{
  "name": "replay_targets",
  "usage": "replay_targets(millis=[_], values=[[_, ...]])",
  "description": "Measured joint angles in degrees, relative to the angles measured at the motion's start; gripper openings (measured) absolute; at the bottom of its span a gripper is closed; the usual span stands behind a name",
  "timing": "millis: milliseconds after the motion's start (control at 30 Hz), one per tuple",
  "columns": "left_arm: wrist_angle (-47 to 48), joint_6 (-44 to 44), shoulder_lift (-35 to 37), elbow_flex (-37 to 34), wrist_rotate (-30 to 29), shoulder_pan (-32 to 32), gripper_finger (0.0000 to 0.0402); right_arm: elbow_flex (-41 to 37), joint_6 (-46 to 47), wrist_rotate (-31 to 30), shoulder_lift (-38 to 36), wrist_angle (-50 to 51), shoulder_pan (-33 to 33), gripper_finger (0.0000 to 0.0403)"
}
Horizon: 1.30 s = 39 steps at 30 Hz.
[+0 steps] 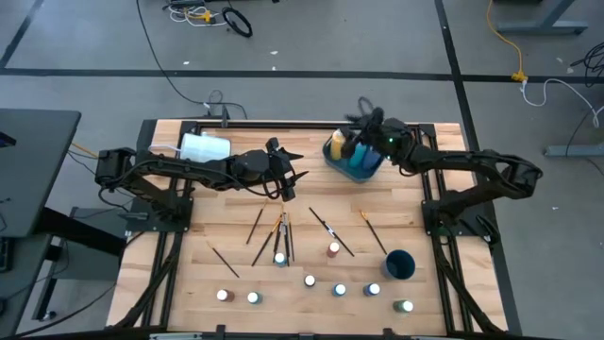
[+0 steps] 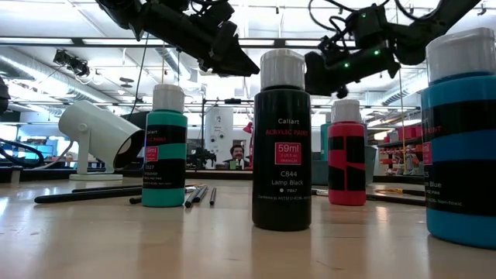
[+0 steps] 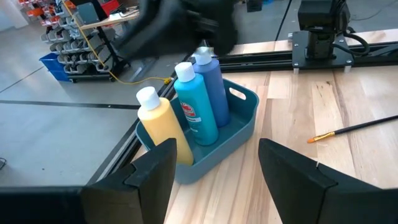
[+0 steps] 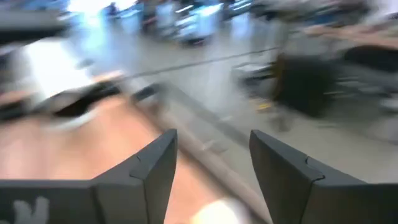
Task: Pick & Place Paint Supplies
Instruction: Adjust the bin on the table
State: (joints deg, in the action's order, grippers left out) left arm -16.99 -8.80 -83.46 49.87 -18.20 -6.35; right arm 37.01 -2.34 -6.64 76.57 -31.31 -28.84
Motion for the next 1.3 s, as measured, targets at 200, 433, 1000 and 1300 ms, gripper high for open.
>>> replay_targets(millis=[200,433,1000,1300], values=[[0.72,0.0,0.0,-0.02,0.04,0.02,0.0235,0.0,1.24,1.36,-0.08,11.76,6.15,0.0175],[1.18,0.46,0.0,-0.04,0.35,0.0,0.0235,0.0,8.4,1.16,-0.05,24.94,10.48,0.0172],[1.11,0.39,0.0,-0.04,4.33,0.0,0.0235,0.0,12.35,-2.88,0.25,39.18,13.17,0.0199],[1.07,-1.16,0.0,-0.04,4.33,0.0,0.0235,3.57,1.99,-4.75,0.22,41.68,18.18,0.0194]])
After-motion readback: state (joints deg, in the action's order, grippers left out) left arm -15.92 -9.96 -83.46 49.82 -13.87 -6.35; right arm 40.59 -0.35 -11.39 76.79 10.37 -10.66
